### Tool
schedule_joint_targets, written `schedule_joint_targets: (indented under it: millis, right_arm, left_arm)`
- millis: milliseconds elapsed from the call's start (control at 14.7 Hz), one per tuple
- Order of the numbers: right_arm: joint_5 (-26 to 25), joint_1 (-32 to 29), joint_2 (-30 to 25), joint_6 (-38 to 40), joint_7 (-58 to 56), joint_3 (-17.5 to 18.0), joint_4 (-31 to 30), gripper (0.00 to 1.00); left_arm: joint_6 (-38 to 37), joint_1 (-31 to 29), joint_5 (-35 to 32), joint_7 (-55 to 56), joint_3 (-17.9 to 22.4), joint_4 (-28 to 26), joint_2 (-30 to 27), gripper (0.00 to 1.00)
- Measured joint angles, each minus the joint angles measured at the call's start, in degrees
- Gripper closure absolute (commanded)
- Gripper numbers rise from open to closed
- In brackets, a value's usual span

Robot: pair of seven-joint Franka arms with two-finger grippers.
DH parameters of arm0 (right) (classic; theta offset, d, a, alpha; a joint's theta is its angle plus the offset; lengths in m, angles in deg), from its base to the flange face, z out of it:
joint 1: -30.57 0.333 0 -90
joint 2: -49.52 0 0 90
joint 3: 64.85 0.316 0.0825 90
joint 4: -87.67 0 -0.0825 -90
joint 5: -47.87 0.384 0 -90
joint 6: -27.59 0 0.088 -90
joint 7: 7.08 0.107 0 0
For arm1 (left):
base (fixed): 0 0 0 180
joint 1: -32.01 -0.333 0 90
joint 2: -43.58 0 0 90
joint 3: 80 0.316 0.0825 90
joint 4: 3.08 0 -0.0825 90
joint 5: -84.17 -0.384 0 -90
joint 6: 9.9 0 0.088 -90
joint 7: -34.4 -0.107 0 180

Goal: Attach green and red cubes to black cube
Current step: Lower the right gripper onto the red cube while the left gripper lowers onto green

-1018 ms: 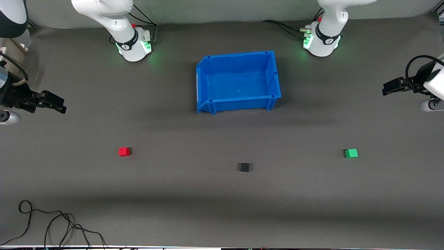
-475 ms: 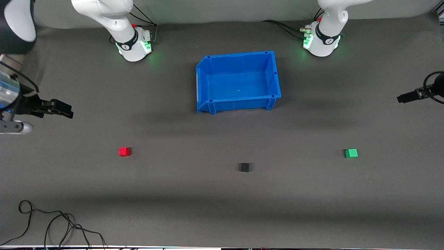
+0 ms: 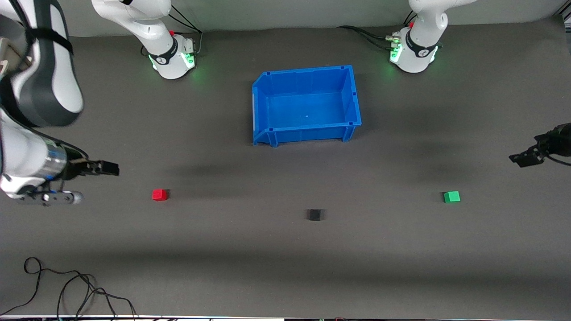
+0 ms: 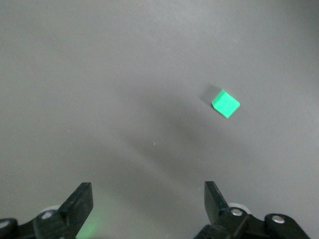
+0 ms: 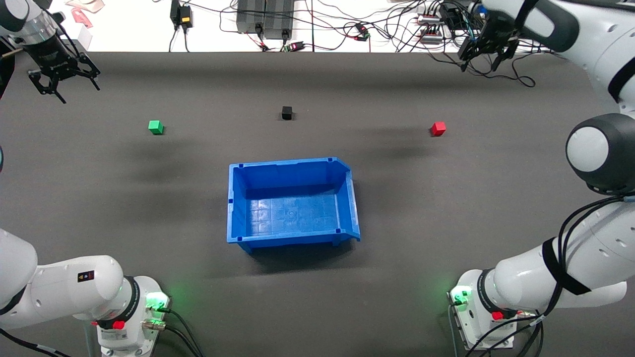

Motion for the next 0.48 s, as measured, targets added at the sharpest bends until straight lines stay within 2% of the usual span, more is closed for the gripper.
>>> schedule_joint_targets:
  millis: [204, 475]
  right_arm:
    - [0.00, -0.04, 0.76, -8.76, 0.00, -0.08, -6.52, 0.00]
    - [0.00, -0.15, 4.06, -20.08, 0.00, -0.18, -12.29, 0.00]
  left_arm:
    - [7.06, -0.47, 0.13, 11.05, -0.19, -2.08, 2.79, 0.00]
    - [17.02, 1.70, 0.40, 35.91, -1.45, -4.92, 8.70, 0.01]
